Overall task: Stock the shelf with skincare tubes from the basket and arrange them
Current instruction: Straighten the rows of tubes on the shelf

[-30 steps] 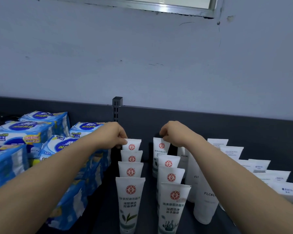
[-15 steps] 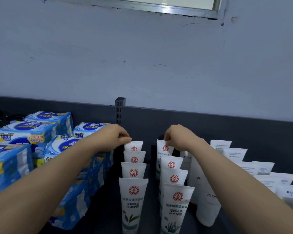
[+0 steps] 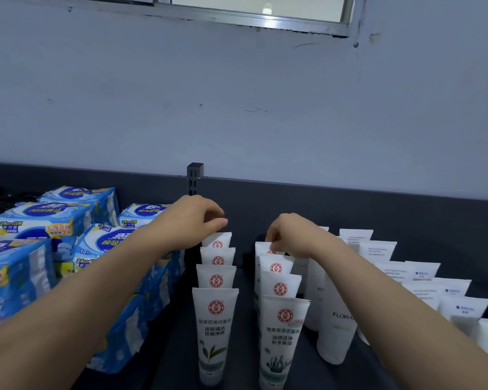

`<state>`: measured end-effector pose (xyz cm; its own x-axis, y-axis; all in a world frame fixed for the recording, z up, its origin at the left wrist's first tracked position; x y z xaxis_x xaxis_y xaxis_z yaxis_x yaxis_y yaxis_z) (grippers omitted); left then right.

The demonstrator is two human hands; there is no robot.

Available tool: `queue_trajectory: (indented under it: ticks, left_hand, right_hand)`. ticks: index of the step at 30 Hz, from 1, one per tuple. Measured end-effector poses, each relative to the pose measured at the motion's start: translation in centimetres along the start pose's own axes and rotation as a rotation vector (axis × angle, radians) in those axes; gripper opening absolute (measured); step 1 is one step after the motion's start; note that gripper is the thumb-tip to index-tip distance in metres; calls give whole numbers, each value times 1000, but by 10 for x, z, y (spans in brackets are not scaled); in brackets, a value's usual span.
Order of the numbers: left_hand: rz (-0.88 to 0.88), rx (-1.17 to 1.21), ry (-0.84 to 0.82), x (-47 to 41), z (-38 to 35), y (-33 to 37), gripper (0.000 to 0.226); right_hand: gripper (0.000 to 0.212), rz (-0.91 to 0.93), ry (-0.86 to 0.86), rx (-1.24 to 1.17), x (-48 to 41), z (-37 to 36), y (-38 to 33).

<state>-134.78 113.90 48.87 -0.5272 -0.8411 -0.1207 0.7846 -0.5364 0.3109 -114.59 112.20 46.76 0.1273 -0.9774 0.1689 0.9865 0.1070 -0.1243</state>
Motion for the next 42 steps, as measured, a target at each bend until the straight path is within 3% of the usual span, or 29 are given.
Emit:
queue_trajectory:
  ticks: [3,11,18,23,26,31,42]
  left_hand:
    - [-14,-2,10,5,2,10,30]
    - [-136,-9,47,18,2,72,33]
    - [-233,-53,-107,14,-37,157,39]
    - [-183,-189,-220,-1,-67,196,38]
    - [-125,-268,-241,-10,-79,205,25]
    - [-85,-290,-197,-7,-82,211,20]
    - [-38,-234,-153,33,-73,214,18]
  right_hand:
    - [28,27,38,-29,16,10,4]
    - [25,-58,176,-94,97,28,64]
    - [30,-178,167,-92,160,14,121]
    - [34,-210,113,-94,187,6,146]
    - [31,-197,93,-100,189,-3,152]
    - [15,-154,133,-154,183,-10,160]
    - [9,-7,129,-235,198,-11,165]
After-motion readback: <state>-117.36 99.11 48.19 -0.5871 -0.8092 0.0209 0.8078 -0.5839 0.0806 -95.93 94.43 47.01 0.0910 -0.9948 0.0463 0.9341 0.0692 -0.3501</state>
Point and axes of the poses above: each hand's wrist, its own x-axis away from the middle knuckle, its own z-axis out of the back of the hand, y = z × x, the point moved 4 cm from there along -x, towards the middle knuckle, and after that the axes turned 14 degrees about -y, right-handed, at the moved point
